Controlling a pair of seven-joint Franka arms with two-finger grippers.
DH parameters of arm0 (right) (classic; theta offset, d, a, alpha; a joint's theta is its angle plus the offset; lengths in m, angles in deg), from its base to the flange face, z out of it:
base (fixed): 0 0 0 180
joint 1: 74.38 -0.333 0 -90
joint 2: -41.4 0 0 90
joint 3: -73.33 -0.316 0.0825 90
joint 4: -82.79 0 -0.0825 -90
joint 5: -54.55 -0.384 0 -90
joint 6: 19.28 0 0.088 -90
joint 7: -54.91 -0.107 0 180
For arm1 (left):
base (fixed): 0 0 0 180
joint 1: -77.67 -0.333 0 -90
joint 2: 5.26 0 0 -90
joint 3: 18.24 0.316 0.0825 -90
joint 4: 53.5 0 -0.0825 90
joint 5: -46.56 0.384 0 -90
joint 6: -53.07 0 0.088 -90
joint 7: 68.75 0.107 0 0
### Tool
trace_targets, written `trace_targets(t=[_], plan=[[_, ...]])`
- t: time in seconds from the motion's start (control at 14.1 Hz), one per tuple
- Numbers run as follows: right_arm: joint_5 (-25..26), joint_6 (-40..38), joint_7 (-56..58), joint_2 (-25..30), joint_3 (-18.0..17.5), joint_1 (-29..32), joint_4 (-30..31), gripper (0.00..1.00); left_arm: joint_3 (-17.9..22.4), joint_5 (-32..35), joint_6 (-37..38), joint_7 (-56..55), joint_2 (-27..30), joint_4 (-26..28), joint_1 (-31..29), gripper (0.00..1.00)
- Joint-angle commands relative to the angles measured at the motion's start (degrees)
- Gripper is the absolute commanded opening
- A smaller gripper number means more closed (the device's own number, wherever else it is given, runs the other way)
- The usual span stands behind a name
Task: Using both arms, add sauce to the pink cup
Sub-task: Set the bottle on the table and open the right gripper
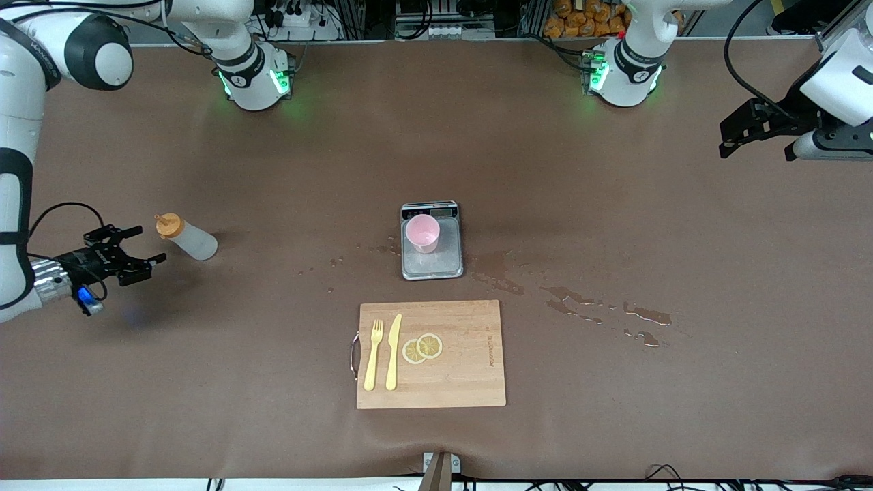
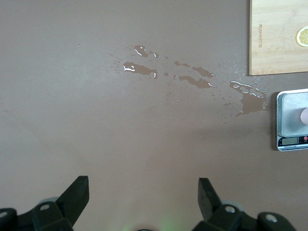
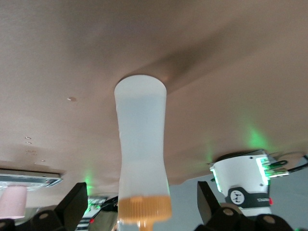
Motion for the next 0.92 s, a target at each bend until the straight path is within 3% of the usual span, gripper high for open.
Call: trace_targets(t=[0.0, 0.21, 0.85], plan=[[3.5, -1.7, -1.3, 3.6, -0.2, -2.2, -1.3, 1.00, -0.2, 0.3, -0.6, -0.5, 0.8, 0.7, 0.0, 1.00], [6.8, -1.2, -1.4, 9.8, -0.2, -5.9, -1.3, 1.00, -0.2, 0.1, -0.6, -0.5, 0.6, 0.7, -0.3, 1.00], [8.1, 0.1, 7.8, 26.8, -2.4, -14.3, 0.5, 1.00, -0.2, 0.4, -0.6, -0.6, 0.7, 0.7, -0.3, 1.00]])
